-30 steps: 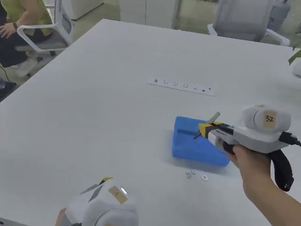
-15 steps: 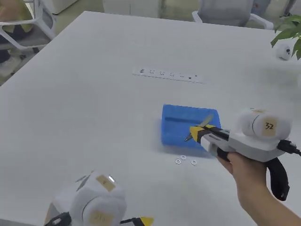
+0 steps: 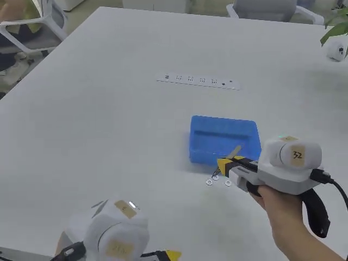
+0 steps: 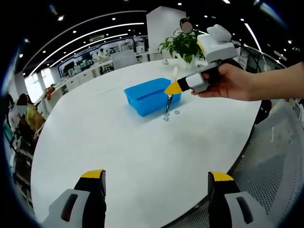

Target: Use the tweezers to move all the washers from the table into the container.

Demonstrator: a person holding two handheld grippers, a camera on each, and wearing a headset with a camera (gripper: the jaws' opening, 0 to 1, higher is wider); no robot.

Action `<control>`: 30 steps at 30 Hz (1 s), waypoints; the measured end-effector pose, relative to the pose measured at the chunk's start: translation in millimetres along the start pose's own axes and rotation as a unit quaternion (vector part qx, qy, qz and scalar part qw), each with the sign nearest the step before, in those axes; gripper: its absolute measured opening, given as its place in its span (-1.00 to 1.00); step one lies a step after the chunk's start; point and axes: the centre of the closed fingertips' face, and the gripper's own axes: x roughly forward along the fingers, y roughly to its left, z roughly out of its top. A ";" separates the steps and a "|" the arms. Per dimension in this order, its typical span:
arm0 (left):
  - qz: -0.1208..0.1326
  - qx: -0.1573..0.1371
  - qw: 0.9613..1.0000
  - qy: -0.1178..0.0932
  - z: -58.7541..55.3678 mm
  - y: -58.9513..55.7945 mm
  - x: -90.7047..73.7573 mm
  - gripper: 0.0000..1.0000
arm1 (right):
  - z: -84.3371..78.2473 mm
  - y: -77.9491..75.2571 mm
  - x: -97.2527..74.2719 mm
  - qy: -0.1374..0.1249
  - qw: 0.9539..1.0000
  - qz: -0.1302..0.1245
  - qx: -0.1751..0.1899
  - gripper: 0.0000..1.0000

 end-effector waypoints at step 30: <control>0.007 -0.011 1.000 -0.007 1.5 4.8 -0.6 0.78 | -15.9 11.4 5.7 0.024 0.997 -0.006 -0.079 -0.95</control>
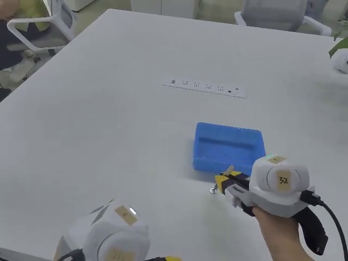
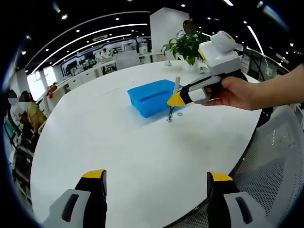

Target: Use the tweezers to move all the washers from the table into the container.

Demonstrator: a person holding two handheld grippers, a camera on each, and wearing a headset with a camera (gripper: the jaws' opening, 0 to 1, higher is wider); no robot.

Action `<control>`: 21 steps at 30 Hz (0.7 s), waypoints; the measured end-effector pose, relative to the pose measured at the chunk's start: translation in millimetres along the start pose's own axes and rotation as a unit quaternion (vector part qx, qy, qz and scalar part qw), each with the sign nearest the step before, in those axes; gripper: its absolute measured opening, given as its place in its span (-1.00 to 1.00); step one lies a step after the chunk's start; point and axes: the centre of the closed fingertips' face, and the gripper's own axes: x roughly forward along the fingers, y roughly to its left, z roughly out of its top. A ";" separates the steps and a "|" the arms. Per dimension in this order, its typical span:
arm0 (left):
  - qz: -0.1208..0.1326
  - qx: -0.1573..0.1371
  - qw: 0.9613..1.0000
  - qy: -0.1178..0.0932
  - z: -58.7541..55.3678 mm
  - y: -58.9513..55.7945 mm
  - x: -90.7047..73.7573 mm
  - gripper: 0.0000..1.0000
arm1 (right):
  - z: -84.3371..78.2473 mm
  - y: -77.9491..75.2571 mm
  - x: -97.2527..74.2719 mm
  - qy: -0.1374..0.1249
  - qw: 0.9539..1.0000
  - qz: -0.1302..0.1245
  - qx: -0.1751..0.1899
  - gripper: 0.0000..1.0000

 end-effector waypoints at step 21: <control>0.013 0.000 1.000 -0.010 3.2 4.7 -2.1 0.76 | 16.3 -3.4 -19.5 -0.006 0.999 0.021 0.045 -0.97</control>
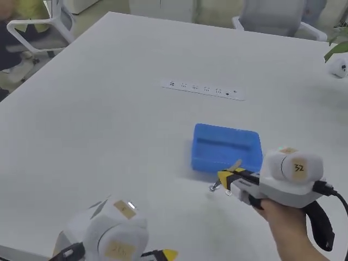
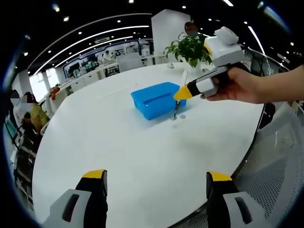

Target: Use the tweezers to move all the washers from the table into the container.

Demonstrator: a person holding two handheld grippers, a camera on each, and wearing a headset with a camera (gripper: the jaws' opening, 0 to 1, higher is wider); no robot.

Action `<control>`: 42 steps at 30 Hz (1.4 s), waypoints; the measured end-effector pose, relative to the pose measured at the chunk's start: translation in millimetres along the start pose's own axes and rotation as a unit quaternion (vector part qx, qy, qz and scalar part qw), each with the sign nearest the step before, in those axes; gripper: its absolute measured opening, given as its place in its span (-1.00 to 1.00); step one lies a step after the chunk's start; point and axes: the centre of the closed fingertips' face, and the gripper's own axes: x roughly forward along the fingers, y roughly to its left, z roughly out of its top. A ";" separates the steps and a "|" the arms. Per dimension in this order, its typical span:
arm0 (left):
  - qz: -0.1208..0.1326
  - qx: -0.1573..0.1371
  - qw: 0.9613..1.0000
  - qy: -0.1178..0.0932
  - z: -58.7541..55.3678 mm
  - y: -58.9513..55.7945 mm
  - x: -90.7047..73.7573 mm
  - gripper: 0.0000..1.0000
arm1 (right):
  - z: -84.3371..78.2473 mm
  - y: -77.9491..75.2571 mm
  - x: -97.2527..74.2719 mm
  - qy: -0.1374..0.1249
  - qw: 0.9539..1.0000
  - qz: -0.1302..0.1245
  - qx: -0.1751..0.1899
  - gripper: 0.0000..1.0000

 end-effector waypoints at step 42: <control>0.006 -0.004 1.000 -0.020 6.7 2.2 -2.0 0.98 | 52.6 -16.5 -23.9 -0.035 0.999 -0.010 -0.026 -0.96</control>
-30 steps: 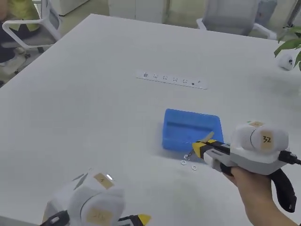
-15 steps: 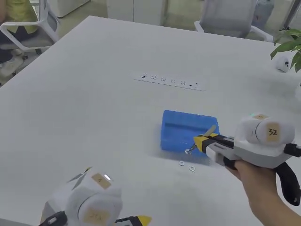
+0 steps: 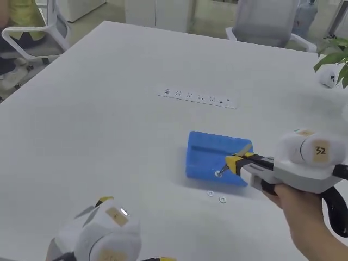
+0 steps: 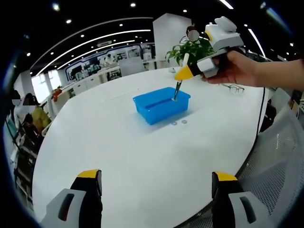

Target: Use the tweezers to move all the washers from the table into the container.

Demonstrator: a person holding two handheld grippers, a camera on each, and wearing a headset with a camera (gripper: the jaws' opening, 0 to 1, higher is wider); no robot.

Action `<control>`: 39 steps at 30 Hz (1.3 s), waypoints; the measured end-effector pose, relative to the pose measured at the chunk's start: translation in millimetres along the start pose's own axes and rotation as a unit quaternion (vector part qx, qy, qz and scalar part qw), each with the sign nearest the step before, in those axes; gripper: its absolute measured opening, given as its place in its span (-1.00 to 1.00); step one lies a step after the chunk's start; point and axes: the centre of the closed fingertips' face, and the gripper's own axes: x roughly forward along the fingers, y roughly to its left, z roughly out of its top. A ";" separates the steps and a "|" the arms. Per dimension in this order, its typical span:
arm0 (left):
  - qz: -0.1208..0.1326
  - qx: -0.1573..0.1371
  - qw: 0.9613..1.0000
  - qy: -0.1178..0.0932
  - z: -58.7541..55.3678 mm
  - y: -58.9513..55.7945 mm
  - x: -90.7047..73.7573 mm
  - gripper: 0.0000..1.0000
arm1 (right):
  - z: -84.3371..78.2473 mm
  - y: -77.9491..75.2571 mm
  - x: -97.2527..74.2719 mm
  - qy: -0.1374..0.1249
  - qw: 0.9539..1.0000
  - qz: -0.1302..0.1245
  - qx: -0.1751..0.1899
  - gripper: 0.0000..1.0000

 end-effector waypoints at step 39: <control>-0.008 -0.006 1.000 0.027 -9.7 -1.3 3.7 0.98 | -21.9 -33.9 64.0 0.046 0.998 -0.033 -0.010 -0.95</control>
